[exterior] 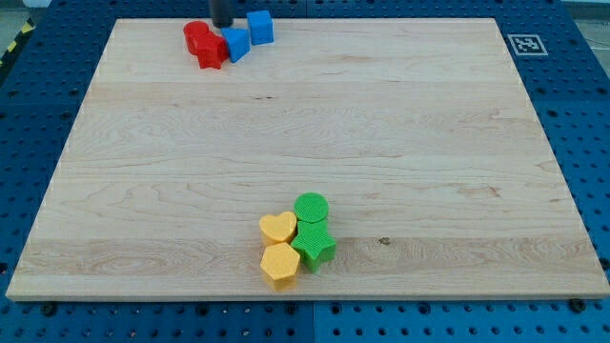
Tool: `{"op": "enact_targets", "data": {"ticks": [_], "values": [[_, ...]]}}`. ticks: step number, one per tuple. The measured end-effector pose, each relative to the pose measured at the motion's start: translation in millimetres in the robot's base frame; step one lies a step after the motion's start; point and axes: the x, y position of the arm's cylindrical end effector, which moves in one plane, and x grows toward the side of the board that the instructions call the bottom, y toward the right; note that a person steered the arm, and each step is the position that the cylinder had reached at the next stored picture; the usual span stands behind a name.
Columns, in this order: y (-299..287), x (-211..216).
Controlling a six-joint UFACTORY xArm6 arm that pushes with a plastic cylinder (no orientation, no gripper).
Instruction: Slightly push the red blocks downwards
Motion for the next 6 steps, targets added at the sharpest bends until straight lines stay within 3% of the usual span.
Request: {"op": "enact_targets", "data": {"ticks": [1, 3, 5, 6], "values": [[-22, 9], [-10, 64], [-32, 16], [-70, 4]]}}
